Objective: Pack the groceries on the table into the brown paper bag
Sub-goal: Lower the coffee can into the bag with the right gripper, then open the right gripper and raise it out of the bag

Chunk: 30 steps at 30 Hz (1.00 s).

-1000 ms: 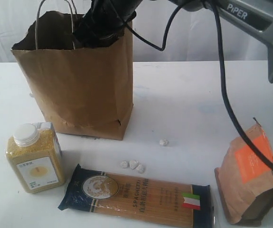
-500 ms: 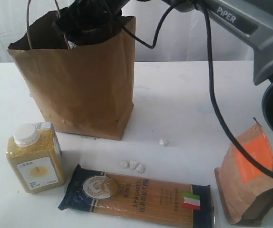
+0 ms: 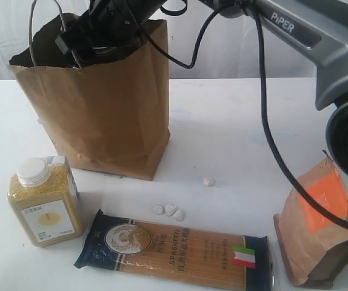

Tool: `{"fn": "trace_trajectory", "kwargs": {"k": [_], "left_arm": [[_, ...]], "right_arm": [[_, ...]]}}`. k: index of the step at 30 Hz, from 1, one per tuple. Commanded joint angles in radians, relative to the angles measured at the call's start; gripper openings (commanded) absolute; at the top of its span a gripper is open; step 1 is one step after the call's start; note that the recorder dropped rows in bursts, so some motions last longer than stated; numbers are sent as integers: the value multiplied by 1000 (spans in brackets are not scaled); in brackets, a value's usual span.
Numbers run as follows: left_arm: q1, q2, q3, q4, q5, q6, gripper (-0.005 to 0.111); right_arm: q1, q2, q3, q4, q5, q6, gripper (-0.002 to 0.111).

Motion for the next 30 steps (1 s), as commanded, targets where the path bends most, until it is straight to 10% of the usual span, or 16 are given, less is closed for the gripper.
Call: {"fn": "trace_trajectory", "kwargs": {"k": [1,30], "left_arm": [[4,-5,3,-9,-9,-2,0],[4,-5,3,-13,-9,-2,0]], "right_arm": [[2,-10,-43,16,-37,-10,70],[2,-14,-73,1,-49,-27,89]]}}
